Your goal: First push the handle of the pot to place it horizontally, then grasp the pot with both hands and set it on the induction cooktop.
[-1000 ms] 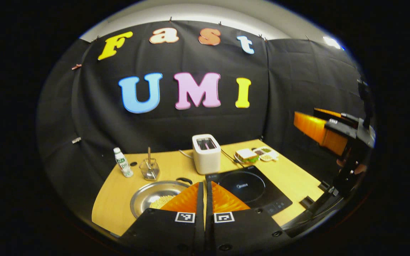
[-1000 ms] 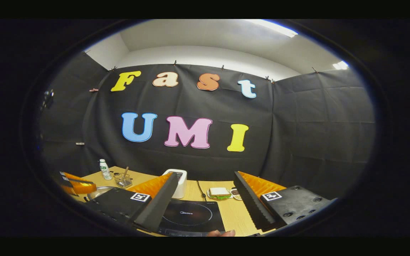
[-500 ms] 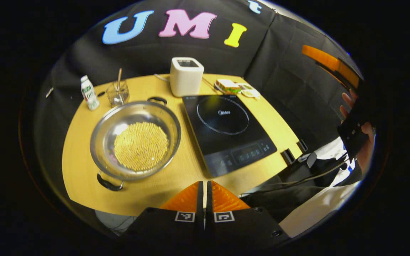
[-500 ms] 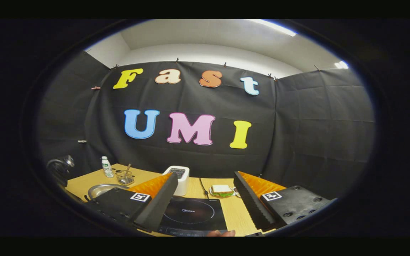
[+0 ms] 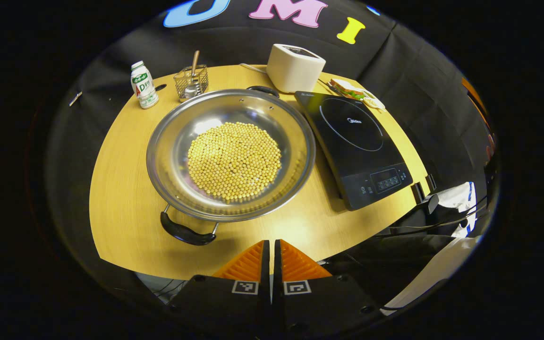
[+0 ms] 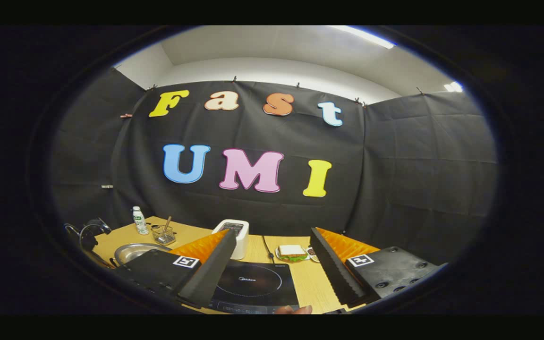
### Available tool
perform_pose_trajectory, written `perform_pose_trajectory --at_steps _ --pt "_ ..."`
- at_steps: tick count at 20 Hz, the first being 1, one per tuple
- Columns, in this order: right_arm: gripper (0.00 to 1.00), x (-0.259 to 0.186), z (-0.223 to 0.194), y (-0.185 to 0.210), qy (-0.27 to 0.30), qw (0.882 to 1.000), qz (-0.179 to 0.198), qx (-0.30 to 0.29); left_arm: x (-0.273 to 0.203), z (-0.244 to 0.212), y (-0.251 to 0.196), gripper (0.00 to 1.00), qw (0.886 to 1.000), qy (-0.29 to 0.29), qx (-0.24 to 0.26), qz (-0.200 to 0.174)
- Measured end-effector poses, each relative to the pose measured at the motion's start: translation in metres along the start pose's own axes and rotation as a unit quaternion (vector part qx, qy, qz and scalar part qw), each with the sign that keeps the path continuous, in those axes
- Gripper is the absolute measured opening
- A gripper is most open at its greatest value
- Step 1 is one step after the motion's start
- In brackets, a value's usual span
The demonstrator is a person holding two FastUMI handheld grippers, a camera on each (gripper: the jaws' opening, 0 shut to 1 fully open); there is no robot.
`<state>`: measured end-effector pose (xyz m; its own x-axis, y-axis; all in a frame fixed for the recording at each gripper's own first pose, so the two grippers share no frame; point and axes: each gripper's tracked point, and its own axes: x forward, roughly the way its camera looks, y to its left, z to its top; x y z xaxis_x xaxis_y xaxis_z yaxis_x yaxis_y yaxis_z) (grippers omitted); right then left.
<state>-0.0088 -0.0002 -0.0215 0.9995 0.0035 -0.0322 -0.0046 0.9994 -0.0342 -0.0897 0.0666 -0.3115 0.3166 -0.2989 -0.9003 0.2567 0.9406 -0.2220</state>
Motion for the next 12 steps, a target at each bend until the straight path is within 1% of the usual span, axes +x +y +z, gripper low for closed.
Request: perform_pose_trajectory --at_steps 2,4,8,9,10,11,12 --pt "0.96 0.001 0.001 0.001 -0.001 1.000 0.000 0.000 0.008 -0.002 0.016 0.05 1.000 0.019 -0.003 0.009" --pt "0.98 0.002 0.001 0.002 -0.001 1.000 0.000 -0.002 0.016 -0.002 0.027 0.05 0.999 0.033 -0.003 0.014" --pt "0.96 0.005 -0.002 0.000 0.001 1.000 -0.004 -0.003 0.024 0.000 0.039 0.05 0.999 0.043 -0.007 0.018" --pt "0.98 0.006 -0.001 0.000 0.001 1.000 -0.005 -0.003 0.025 0.001 0.043 0.05 0.999 0.044 -0.005 0.022" --pt "0.98 0.007 -0.001 -0.001 0.000 1.000 -0.007 -0.004 0.025 0.001 0.042 0.05 0.999 0.045 -0.008 0.017" --pt "0.96 0.008 -0.001 -0.001 0.000 1.000 -0.008 -0.004 0.025 0.002 0.043 0.05 0.999 0.043 -0.014 0.011" --pt "0.98 0.009 -0.002 -0.001 0.001 1.000 -0.009 -0.003 0.026 0.003 0.045 0.05 0.999 0.042 -0.019 0.008"
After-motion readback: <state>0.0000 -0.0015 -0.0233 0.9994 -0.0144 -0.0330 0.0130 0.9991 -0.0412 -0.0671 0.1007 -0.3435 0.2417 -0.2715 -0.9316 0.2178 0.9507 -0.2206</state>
